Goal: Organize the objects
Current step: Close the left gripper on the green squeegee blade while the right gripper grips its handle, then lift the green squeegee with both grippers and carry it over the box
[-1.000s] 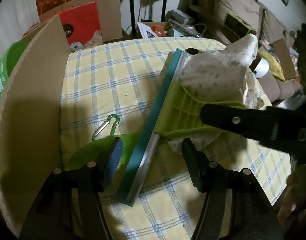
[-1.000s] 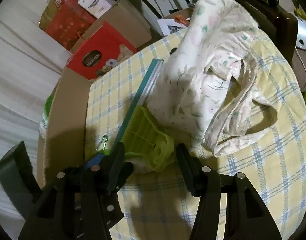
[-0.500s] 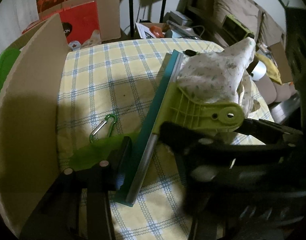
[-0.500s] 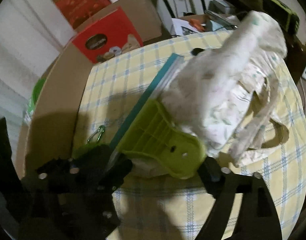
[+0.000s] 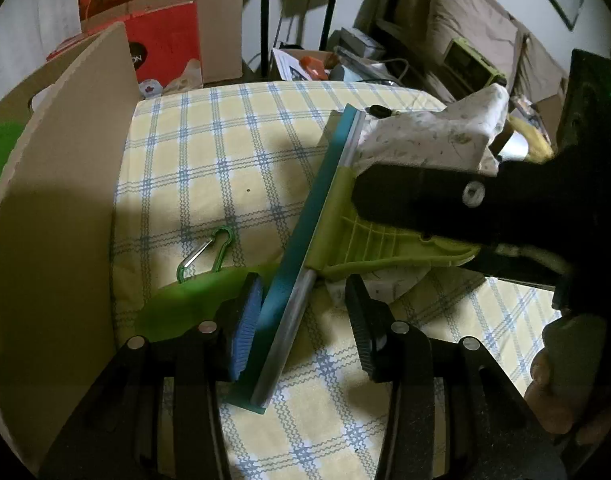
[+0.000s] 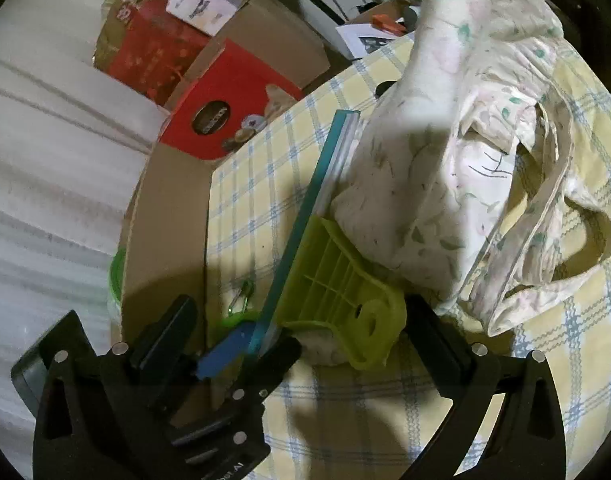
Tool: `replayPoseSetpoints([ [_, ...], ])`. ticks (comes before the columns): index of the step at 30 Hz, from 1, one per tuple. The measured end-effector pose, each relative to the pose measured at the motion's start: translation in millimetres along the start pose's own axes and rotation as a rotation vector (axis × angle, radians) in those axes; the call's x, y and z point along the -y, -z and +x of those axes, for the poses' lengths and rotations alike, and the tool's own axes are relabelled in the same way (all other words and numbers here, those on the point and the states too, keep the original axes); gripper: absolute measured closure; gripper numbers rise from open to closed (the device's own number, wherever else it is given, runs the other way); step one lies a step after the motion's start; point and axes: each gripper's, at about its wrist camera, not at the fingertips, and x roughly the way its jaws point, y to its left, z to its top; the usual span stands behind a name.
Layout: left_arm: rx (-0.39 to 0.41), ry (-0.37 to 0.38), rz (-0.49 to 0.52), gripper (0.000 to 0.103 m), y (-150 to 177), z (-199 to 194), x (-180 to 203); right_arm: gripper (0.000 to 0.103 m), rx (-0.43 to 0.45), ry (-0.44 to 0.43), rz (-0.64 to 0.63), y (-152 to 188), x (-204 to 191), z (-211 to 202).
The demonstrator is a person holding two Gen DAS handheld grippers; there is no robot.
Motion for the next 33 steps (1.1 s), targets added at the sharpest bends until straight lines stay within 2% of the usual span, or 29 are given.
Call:
replayPoseSetpoints([
  [5, -0.002, 0.006, -0.004, 0.063, 0, -1, -1, 0.001, -0.009, 0.076, -0.046, 4, -14, 6],
  [8, -0.004, 0.026, -0.021, 0.063, 0, -1, -4, 0.013, 0.005, 0.087, -0.043, 8, -16, 6],
  [10, -0.005, 0.031, -0.027, 0.063, -1, 0, -5, 0.030, 0.010, 0.093, -0.021, 7, -15, 5],
  [14, -0.005, 0.033, -0.028, 0.063, 0, 0, -5, 0.050, 0.031, 0.109, 0.031, 5, -5, 1],
  [16, -0.005, 0.033, -0.029, 0.063, 0, 0, -5, 0.074, 0.021, 0.124, 0.022, 4, -6, 1],
  [18, -0.004, 0.034, -0.028, 0.063, 0, 0, -5, 0.087, 0.015, 0.107, -0.006, 4, -8, -3],
  [25, -0.013, 0.048, -0.022, 0.063, 1, -1, 0, 0.089, 0.040, 0.156, -0.171, 11, -41, -9],
  [29, -0.021, 0.053, -0.029, 0.069, 2, -3, -2, 0.089, 0.056, 0.159, -0.197, 14, -49, -12],
  [33, -0.020, 0.077, -0.047, 0.070, 5, -6, -4, 0.089, 0.066, 0.145, -0.193, 14, -50, -20],
])
